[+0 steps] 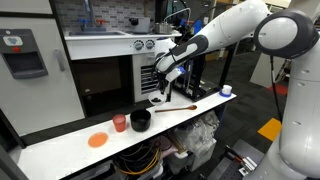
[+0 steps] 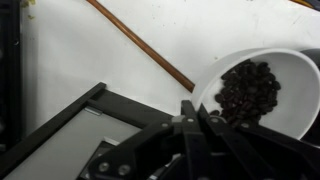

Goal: Pour the contents from the white bowl into the black cup then put the white bowl on the shelf

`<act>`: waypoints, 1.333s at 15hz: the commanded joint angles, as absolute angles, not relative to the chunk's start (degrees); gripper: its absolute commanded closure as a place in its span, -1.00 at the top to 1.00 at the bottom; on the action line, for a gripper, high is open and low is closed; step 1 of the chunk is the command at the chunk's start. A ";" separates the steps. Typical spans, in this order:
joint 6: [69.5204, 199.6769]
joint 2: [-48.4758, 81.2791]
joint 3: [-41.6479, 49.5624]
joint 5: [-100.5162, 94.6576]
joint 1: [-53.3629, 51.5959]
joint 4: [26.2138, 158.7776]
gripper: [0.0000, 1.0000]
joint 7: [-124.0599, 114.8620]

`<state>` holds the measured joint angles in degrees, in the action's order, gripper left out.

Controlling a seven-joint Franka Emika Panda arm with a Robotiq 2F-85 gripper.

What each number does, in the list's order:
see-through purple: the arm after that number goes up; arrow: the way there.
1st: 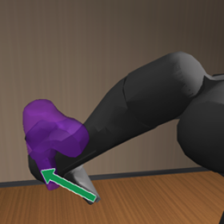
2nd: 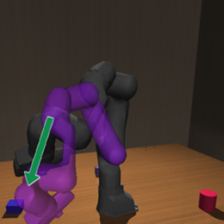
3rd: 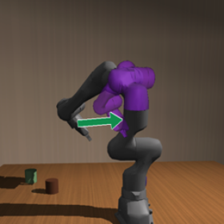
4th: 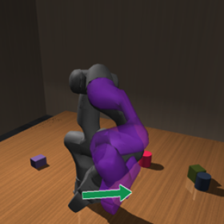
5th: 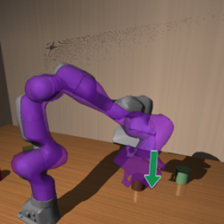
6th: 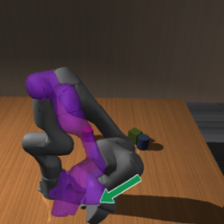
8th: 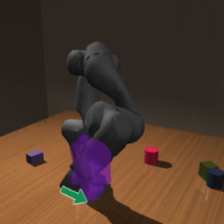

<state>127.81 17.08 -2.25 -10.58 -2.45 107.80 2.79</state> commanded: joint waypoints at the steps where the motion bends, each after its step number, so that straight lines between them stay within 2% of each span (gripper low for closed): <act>1: 124.46 17.30 -1.48 -14.89 -5.38 106.17 -0.98 -2.49; 20: 113.57 22.82 -1.92 -26.27 -13.61 98.77 -0.98 -15.94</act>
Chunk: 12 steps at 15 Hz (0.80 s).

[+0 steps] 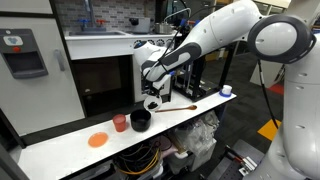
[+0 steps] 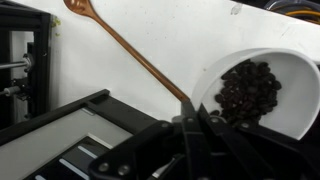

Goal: Pour the contents from the white bowl into the black cup then put the white bowl on the shelf

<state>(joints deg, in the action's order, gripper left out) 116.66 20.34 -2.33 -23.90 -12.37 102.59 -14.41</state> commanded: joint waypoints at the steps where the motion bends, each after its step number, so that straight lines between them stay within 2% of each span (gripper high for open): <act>1: 112.99 23.41 -1.80 -27.42 -14.12 98.01 -0.98 -16.52; 12: 103.24 29.03 -2.44 -36.66 -19.51 88.94 -0.98 -16.94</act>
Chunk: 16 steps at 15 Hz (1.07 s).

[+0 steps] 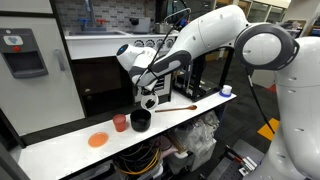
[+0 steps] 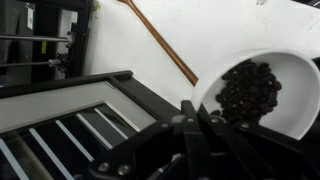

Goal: Pour the contents from the white bowl into the black cup then put the white bowl on the shelf

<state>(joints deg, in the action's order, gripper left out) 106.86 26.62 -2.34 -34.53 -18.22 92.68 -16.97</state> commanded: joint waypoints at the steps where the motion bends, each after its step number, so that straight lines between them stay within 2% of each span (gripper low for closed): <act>1: 102.28 29.50 -2.52 -37.27 -19.94 88.21 -0.98 -16.82; 16: 94.06 33.60 -4.25 -48.38 -25.24 84.58 -0.98 -16.56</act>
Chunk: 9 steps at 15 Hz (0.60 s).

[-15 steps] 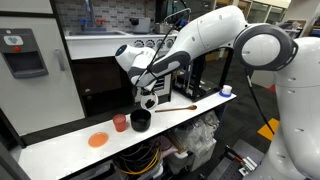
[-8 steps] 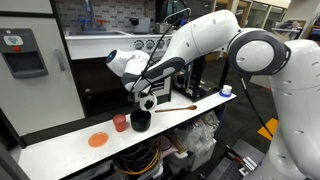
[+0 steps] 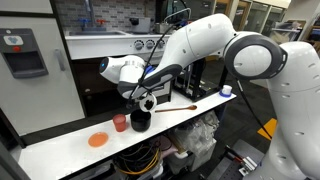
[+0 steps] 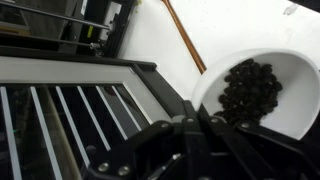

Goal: Pour the contents from the white bowl into the black cup then put the white bowl on the shelf

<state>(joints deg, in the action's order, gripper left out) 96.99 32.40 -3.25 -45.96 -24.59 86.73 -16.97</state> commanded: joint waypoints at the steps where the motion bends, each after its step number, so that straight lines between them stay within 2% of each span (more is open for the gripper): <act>1: 93.59 33.53 -4.58 -49.23 -25.55 84.59 -0.98 -16.58; 9: 90.09 34.72 -6.56 -55.10 -26.81 84.54 -0.98 -16.15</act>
